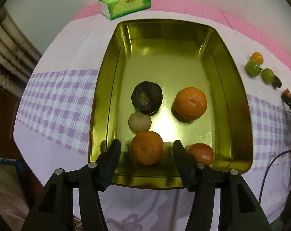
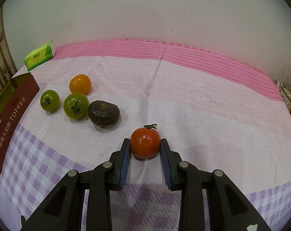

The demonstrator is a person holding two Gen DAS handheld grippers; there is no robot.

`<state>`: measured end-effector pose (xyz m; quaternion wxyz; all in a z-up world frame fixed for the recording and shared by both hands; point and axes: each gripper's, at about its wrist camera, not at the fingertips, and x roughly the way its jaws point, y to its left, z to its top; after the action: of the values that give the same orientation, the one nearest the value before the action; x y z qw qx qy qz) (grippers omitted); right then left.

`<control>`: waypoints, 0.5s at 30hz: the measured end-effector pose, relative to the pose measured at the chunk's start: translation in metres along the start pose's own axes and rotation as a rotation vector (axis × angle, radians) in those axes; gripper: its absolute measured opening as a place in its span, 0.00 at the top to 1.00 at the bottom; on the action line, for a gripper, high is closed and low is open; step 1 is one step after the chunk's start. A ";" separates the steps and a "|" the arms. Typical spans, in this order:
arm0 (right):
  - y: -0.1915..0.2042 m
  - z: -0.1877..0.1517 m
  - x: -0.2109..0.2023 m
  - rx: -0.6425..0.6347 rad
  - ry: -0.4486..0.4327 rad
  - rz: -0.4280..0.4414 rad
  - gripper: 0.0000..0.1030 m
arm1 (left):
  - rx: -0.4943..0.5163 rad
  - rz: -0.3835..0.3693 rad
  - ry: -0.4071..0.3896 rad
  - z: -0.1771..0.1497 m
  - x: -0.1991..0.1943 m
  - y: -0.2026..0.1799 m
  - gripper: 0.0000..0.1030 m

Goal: Organize fruits
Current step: 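Carry the mandarin into the gold tray and release it with the left gripper, then lower the red tomato into the gold tray and open the right gripper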

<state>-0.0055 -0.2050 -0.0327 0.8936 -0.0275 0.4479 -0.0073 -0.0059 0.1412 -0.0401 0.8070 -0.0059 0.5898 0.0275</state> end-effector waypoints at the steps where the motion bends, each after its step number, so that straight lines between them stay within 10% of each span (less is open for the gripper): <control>1: 0.002 0.001 -0.001 -0.002 -0.001 -0.001 0.73 | 0.003 -0.003 -0.009 0.001 -0.002 0.000 0.43; 15: 0.093 0.028 -0.055 -0.116 -0.057 0.227 0.73 | -0.021 0.012 -0.189 0.000 -0.045 0.025 0.31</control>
<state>-0.0174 -0.1091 0.0231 0.8979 -0.0285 0.4223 0.1206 -0.0209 0.1644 0.0037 0.8588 -0.0082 0.5107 0.0390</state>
